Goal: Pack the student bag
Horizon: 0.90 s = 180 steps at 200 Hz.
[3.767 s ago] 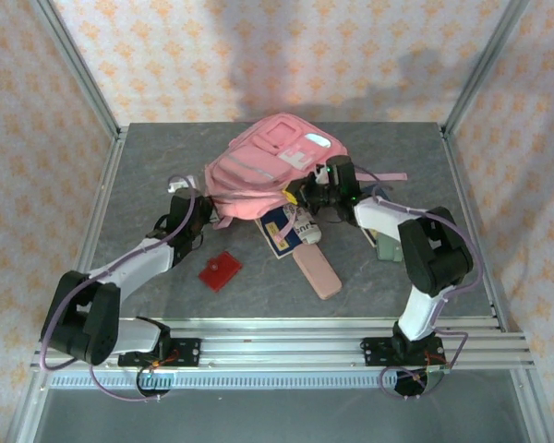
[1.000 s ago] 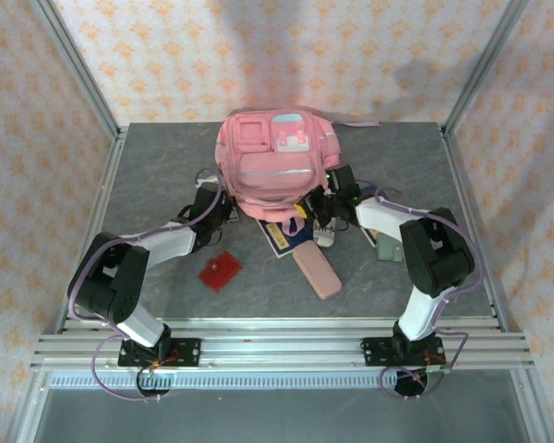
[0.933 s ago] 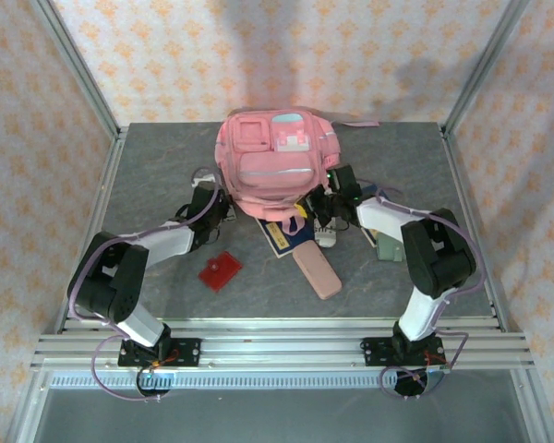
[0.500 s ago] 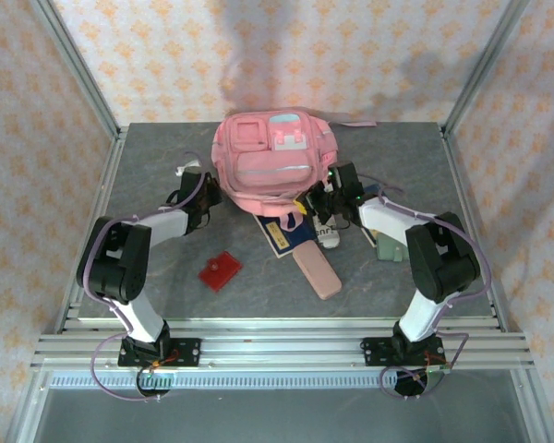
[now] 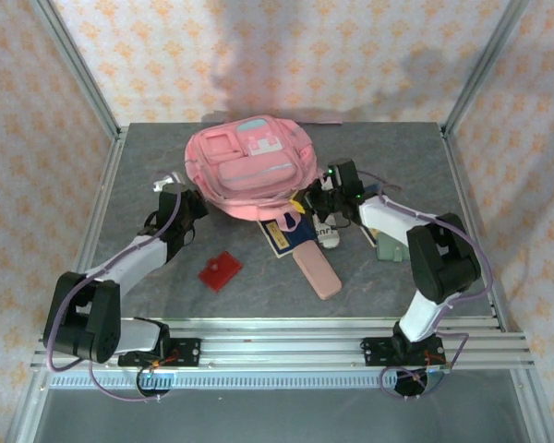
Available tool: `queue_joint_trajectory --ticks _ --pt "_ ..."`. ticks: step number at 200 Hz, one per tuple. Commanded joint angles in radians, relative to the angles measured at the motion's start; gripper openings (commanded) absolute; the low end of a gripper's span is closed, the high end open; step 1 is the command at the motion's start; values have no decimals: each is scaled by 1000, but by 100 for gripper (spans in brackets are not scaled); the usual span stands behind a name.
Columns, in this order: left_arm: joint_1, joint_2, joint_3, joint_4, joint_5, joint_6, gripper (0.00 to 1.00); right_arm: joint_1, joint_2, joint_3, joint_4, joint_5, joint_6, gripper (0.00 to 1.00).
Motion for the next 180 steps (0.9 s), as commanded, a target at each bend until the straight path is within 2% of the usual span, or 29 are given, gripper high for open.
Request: queue_joint_trajectory --ticks 1,44,90,112,138,180 --pt "44 16 5 -49 -158 10 0 -17 72 114 32 88 -27 0" --pt "56 142 138 -113 -230 37 0 17 257 344 -40 85 -63 0" --pt "112 169 181 -168 -243 54 0 18 333 402 -66 78 -86 0" --pt "115 165 187 -190 -198 61 23 23 370 436 -83 57 -102 0" --pt "99 112 146 -165 -119 53 44 43 387 465 -127 62 -158 0" --pt "3 68 169 -186 11 126 67 66 353 429 -131 40 -220 0"
